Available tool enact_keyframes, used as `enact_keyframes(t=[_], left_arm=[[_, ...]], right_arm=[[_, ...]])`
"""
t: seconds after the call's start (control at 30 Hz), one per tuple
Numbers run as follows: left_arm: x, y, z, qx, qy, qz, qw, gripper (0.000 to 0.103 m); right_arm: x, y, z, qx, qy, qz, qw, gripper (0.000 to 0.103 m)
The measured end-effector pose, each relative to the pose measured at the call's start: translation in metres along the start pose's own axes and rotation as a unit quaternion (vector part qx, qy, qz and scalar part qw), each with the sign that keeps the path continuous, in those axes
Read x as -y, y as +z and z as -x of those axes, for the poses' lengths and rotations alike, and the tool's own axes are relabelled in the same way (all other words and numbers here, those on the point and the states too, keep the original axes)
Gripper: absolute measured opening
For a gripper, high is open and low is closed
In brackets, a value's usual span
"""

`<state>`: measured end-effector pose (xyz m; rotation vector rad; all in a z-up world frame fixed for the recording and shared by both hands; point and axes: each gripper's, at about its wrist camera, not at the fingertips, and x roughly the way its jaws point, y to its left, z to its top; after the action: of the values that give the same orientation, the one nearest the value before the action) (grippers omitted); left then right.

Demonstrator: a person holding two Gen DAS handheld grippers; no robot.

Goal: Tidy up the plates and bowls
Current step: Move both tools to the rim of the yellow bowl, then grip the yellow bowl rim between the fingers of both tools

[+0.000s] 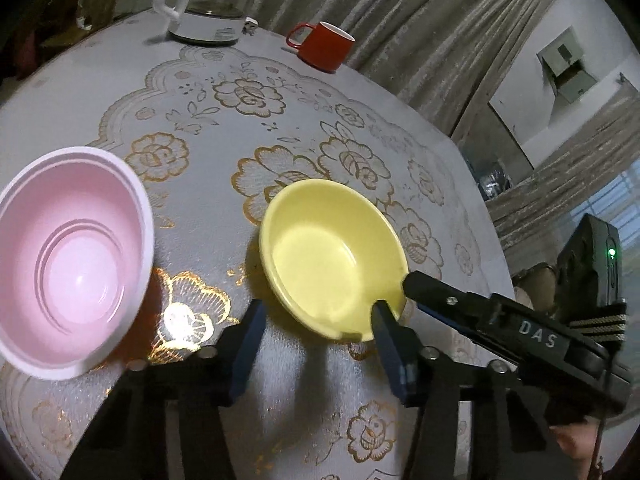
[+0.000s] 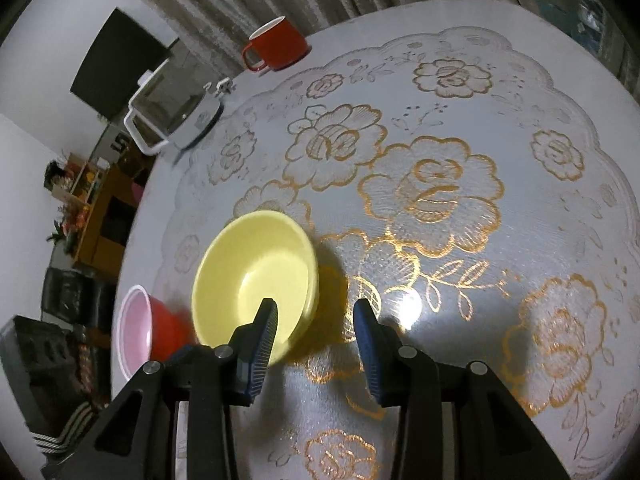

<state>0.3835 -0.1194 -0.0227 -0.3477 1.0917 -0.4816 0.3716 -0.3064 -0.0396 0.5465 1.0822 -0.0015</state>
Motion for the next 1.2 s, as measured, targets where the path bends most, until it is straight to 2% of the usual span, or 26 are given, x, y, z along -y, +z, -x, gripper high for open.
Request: enact_keyframes(t=[0.1, 0.2, 0.27, 0.33, 0.4, 0.53, 0.73, 1.2], left_arm=[[0.001, 0.001, -0.005, -0.003, 0.001, -0.005, 1.0000, 0.049], [0.000, 0.003, -0.011, -0.007, 0.014, -0.009, 0.9998, 0.040], [-0.001, 0.003, -0.014, -0.010, 0.012, -0.015, 0.9998, 0.028], [0.001, 0.002, -0.016, -0.011, 0.016, -0.026, 0.9995, 0.027], [0.000, 0.001, -0.020, -0.016, 0.016, -0.031, 0.9993, 0.026], [-0.002, -0.003, -0.016, -0.018, -0.007, -0.024, 0.9995, 0.023], [0.018, -0.020, 0.006, 0.002, 0.002, -0.061, 0.9981, 0.022], [0.057, -0.082, 0.068, 0.017, -0.027, -0.092, 0.9952, 0.022]], right_arm=[[-0.001, 0.001, -0.011, -0.009, 0.003, 0.004, 1.000, 0.030], [0.000, -0.001, -0.023, -0.021, 0.002, 0.003, 1.000, 0.023], [0.002, -0.003, -0.028, -0.025, 0.012, -0.005, 1.000, 0.016], [0.003, -0.005, -0.032, -0.030, 0.019, -0.011, 0.999, 0.012], [0.003, -0.008, -0.032, -0.034, 0.020, -0.010, 0.999, 0.012], [0.004, -0.011, -0.024, -0.032, 0.016, -0.005, 0.999, 0.012], [0.003, -0.029, 0.004, -0.017, 0.019, 0.007, 1.000, 0.012], [0.007, -0.090, 0.082, 0.019, 0.031, 0.009, 0.999, 0.012]])
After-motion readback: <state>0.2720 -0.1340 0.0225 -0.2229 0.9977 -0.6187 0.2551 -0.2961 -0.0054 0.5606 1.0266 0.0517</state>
